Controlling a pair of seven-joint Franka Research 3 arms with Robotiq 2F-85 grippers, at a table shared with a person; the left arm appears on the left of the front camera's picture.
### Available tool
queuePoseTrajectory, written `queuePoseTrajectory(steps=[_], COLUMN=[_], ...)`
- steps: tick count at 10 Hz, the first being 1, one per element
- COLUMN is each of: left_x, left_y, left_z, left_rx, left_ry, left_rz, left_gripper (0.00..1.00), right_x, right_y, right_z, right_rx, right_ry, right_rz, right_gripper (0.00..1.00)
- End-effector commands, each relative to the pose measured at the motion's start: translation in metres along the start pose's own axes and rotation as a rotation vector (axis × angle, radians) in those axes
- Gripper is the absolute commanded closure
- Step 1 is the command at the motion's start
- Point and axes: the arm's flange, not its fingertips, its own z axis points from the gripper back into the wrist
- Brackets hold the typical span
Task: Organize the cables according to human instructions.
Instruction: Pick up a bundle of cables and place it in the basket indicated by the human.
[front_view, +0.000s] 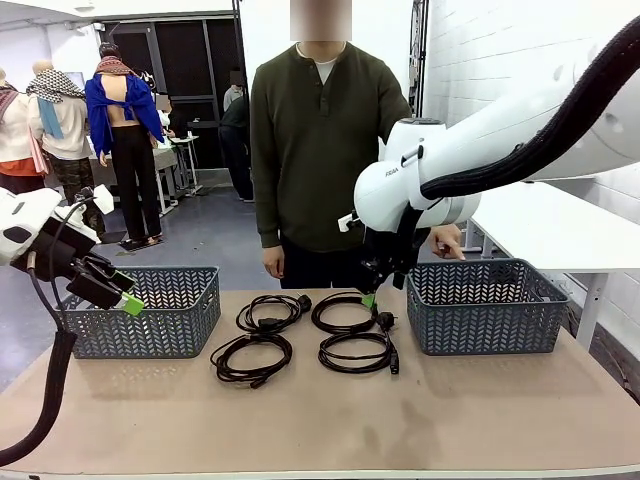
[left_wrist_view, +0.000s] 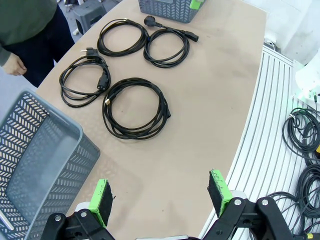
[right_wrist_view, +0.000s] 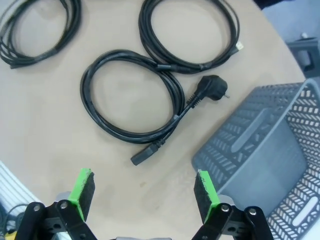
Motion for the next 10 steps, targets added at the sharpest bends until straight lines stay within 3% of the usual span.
queuePoseTrajectory(steps=[1, 2, 5, 10], left_x=[-0.002, -0.002, -0.002, -0.002], left_y=[0.004, 0.004, 0.004, 0.004], left_z=[0.0, 0.0, 0.0, 0.0], left_rx=[-0.014, -0.014, -0.014, -0.014], left_ry=[-0.015, -0.015, -0.015, -0.015], left_rz=[-0.014, -0.014, -0.014, -0.014], left_gripper=[0.0, 0.0, 0.0, 0.0], right_x=[0.006, 0.006, 0.005, 0.006], right_y=[-0.001, -0.002, 0.0, 0.0], right_z=[-0.012, -0.017, -0.037, -0.07], right_rx=[-0.046, -0.042, -0.037, -0.06], right_ry=[0.037, 0.048, 0.059, 0.097], right_rz=[-0.05, -0.062, -0.096, -0.164], right_gripper=[0.0, 0.0, 0.59, 0.59])
